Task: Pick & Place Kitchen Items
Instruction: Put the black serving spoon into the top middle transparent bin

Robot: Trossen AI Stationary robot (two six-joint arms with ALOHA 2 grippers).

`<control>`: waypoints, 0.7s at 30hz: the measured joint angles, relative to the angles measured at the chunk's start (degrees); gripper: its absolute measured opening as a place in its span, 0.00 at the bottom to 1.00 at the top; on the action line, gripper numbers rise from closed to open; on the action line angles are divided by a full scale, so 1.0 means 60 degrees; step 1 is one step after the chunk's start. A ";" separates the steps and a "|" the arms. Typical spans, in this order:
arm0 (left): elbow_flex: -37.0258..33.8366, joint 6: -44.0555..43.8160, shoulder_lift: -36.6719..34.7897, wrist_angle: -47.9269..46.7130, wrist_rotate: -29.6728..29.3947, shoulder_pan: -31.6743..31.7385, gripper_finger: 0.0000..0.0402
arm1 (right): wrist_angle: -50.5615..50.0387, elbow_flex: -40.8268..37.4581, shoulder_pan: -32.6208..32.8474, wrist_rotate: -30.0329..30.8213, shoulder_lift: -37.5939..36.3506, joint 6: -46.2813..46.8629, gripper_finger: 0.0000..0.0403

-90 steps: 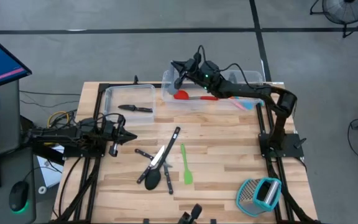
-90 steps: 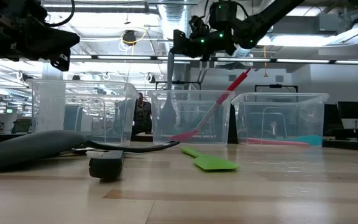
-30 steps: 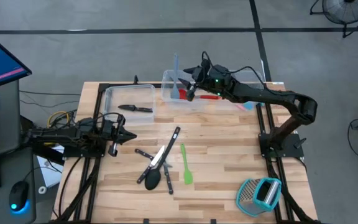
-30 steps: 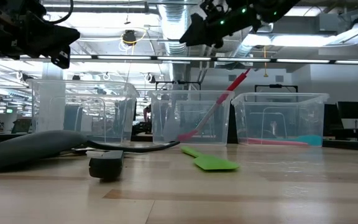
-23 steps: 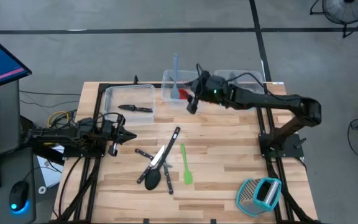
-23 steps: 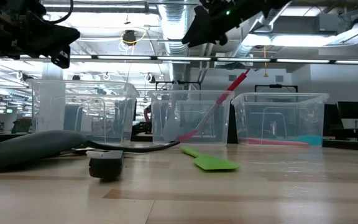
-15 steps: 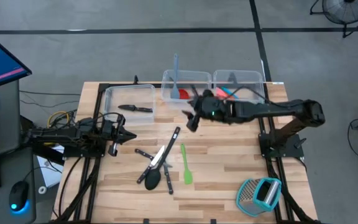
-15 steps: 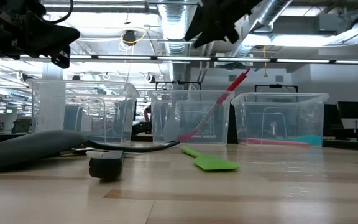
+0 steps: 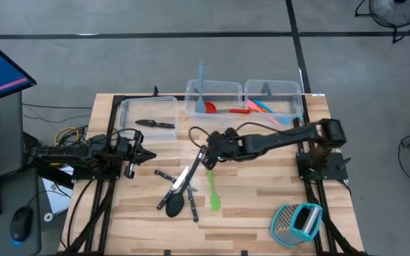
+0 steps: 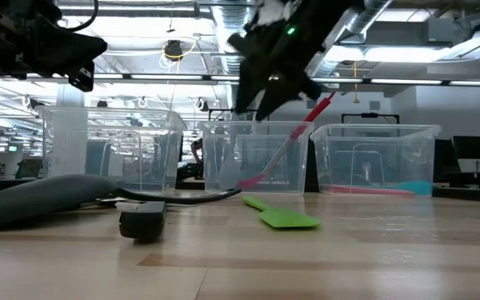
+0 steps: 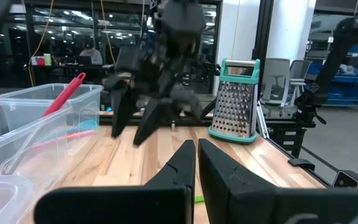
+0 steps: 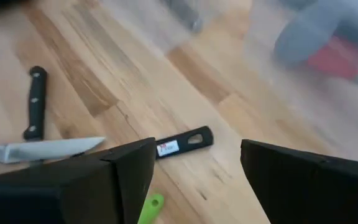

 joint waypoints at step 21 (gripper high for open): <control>0.0000 0.0000 0.0007 0.0142 0.0000 0.0000 0.00 | -0.0244 0.1137 -0.1385 -0.1551 0.2084 0.2813 0.68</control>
